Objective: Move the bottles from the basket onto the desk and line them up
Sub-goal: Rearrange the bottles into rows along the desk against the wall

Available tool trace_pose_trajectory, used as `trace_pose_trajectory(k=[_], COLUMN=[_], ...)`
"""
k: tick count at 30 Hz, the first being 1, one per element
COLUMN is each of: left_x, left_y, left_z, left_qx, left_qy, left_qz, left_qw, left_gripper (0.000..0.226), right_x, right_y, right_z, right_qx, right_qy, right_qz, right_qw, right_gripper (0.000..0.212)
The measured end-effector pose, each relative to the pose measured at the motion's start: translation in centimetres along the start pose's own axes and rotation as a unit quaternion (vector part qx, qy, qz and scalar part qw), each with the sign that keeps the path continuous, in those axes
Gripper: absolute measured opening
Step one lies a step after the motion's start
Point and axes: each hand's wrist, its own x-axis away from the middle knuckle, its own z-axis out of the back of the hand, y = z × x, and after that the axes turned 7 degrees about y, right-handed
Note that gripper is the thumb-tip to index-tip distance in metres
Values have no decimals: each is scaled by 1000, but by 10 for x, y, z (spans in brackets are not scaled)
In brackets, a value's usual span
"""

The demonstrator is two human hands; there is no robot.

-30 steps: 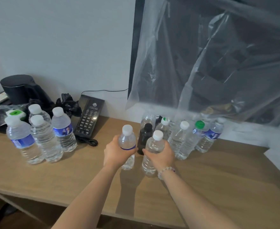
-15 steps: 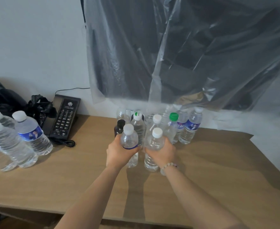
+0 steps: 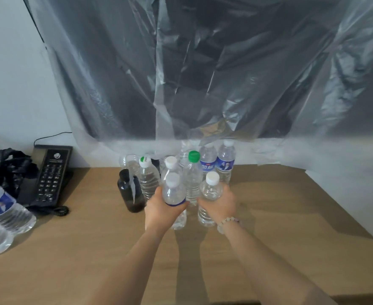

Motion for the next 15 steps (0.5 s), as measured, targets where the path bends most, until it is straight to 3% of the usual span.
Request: trace_pose_trajectory(k=[11, 15], left_x=[13, 16], left_y=[16, 20], left_z=[-40, -48], left_qx=[-13, -27], left_qy=[17, 32], left_qz=[-6, 6], left_qw=[1000, 999], left_gripper=[69, 72], right_x=[-27, -34], right_y=[18, 21], right_z=[25, 28], right_qx=[4, -12], right_qy=[-16, -22], right_qz=[12, 14], right_qw=[1000, 1000], right_gripper=[68, 61])
